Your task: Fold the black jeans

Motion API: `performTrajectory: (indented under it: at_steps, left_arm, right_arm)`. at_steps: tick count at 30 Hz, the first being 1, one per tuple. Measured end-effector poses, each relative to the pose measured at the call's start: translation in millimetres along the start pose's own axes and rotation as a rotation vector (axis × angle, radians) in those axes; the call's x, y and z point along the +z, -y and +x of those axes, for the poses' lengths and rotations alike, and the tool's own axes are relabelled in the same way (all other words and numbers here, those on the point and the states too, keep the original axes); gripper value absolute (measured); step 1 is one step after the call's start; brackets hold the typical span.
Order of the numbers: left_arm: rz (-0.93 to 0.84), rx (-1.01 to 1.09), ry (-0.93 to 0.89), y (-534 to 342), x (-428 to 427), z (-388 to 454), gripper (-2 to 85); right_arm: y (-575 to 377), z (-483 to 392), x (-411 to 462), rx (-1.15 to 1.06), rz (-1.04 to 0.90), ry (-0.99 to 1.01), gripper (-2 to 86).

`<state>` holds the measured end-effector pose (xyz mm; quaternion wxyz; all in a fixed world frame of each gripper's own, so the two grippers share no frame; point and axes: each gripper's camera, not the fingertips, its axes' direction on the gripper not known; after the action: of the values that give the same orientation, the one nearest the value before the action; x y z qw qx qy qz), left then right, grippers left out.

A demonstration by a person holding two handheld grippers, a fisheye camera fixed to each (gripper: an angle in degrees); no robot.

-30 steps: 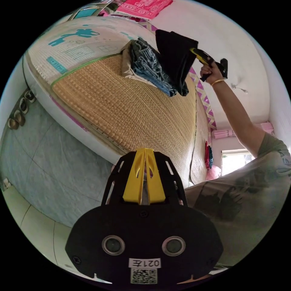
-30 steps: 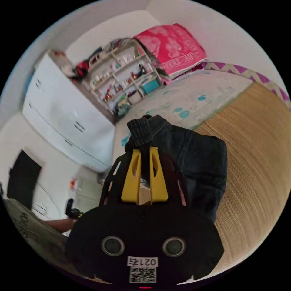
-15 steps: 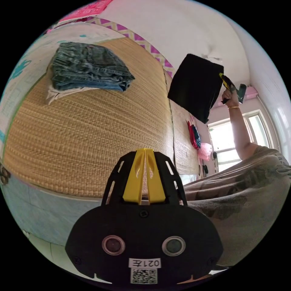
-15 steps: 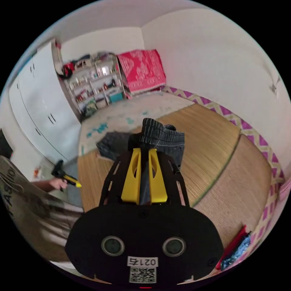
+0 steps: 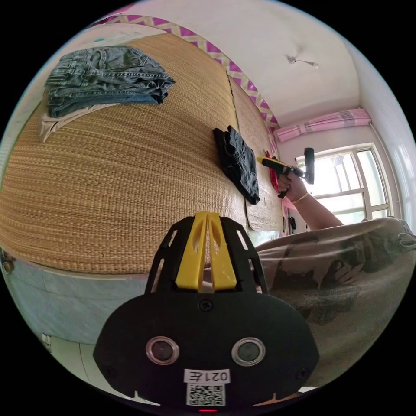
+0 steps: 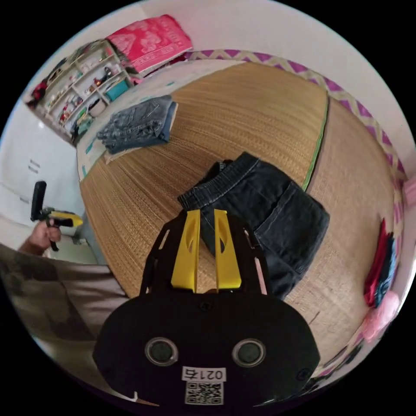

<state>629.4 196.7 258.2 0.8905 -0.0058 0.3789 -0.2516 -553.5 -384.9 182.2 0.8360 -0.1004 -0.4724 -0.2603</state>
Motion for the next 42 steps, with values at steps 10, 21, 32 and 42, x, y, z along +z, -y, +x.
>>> performTrajectory:
  at_steps: [10,21,32,42]
  left_arm:
    - [-0.022,0.042,-0.017,35,-6,14,-1.0]
    - [-0.052,0.094,-0.024,87,9,57,-1.0]
    - [-0.012,0.063,-0.078,118,85,177,-1.0]
    - [-0.012,0.041,-0.042,100,117,255,-1.0]
  right_arm:
    - [-25,-62,126,-0.122,-0.044,-0.227,9.7]
    - [-216,181,8,0.561,0.393,0.173,4.6]
    - [-533,431,80,1.065,0.100,-0.021,2.9]
    - [-451,377,210,0.546,0.158,0.395,5.0]
